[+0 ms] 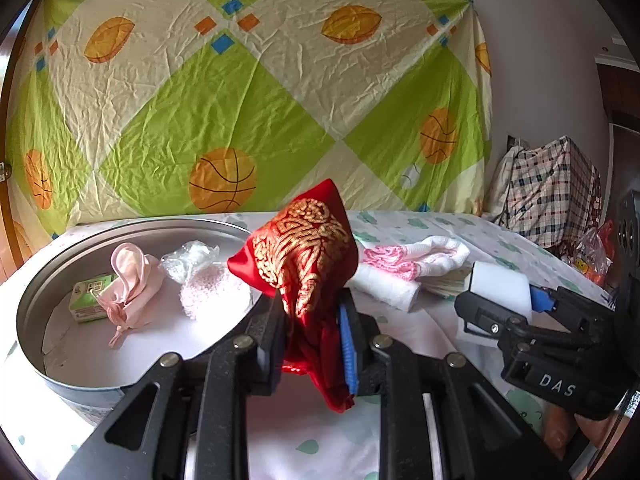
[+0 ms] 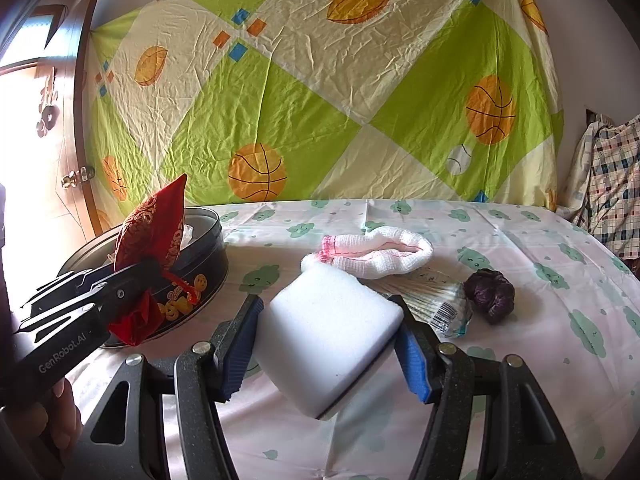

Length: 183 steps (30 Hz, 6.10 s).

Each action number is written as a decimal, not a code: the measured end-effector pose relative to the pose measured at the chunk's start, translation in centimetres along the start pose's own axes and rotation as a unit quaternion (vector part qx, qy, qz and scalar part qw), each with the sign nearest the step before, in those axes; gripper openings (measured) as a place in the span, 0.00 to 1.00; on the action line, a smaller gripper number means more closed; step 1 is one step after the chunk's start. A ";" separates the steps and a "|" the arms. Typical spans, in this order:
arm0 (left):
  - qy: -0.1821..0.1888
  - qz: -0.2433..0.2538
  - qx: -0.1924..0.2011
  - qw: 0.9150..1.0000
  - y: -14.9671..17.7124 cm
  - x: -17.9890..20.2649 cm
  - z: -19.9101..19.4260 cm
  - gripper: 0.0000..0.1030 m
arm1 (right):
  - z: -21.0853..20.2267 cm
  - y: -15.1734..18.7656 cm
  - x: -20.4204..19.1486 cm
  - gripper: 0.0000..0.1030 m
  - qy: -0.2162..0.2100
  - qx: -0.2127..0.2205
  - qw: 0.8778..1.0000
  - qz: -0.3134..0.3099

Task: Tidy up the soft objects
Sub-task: 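Carry red pouch toward tin with left tool while right tool carries sponge, then open left tool to drop red pouch in tin while right tool releases sponge, then grasp white-and-pink knitted sock with left tool while right tool grasps purple scrunchie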

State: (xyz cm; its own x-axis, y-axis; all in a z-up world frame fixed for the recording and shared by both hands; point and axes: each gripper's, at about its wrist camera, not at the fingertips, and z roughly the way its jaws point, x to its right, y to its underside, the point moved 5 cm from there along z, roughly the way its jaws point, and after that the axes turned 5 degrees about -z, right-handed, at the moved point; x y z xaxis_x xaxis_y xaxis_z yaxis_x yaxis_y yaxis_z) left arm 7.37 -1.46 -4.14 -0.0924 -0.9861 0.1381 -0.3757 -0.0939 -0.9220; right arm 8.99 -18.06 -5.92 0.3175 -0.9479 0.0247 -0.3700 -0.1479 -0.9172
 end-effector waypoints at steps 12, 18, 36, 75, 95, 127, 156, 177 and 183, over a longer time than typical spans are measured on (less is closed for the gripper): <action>0.002 -0.009 0.009 1.000 -0.1 -0.5 -0.5 0.21 | 0.1 -0.1 -0.9 0.63 -0.008 0.004 1.000 -0.006; -0.002 -0.020 0.020 1.000 -0.2 -1.1 -1.1 0.21 | 0.2 -0.2 -1.6 0.63 -0.016 0.003 1.000 -0.009; -0.013 -0.038 0.029 0.999 -0.2 -3.2 -1.8 0.21 | 0.9 -0.3 -4.4 0.63 -0.043 -0.006 0.999 -0.025; -0.086 -0.077 0.014 0.993 -4.2 -12.8 -4.2 0.21 | 4.9 -10.2 -11.6 0.63 -0.162 0.003 0.985 -0.055; -0.117 -0.108 -0.069 0.985 -1.8 -16.6 -1.8 0.32 | 11.0 -7.2 -18.5 0.72 -0.228 -0.093 0.967 -0.067; -0.040 -0.023 -0.066 0.997 -3.6 -2.1 1.1 0.87 | 4.4 -5.7 0.8 0.78 -0.094 -0.047 0.994 0.036; 0.030 0.187 -0.139 0.972 -2.1 15.7 14.6 0.94 | 3.4 -2.0 17.2 0.78 0.093 -0.062 0.988 0.110; 0.053 0.028 -0.101 0.993 -3.7 8.1 10.9 0.11 | 5.7 -1.3 16.6 0.78 0.089 -0.102 0.985 0.105; 0.044 0.007 -0.092 0.995 -3.2 6.3 9.7 0.11 | 7.9 -0.5 16.6 0.78 0.094 -0.155 0.978 0.101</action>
State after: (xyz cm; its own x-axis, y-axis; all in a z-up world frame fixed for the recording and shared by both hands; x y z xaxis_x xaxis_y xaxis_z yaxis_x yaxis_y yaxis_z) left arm 16.94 -8.69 -3.88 -0.1758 -0.9707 0.1639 -0.5363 -0.0452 -0.8428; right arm 21.39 -31.49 -8.16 0.0556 -0.9974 -0.0448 -0.6647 -0.0035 -0.7471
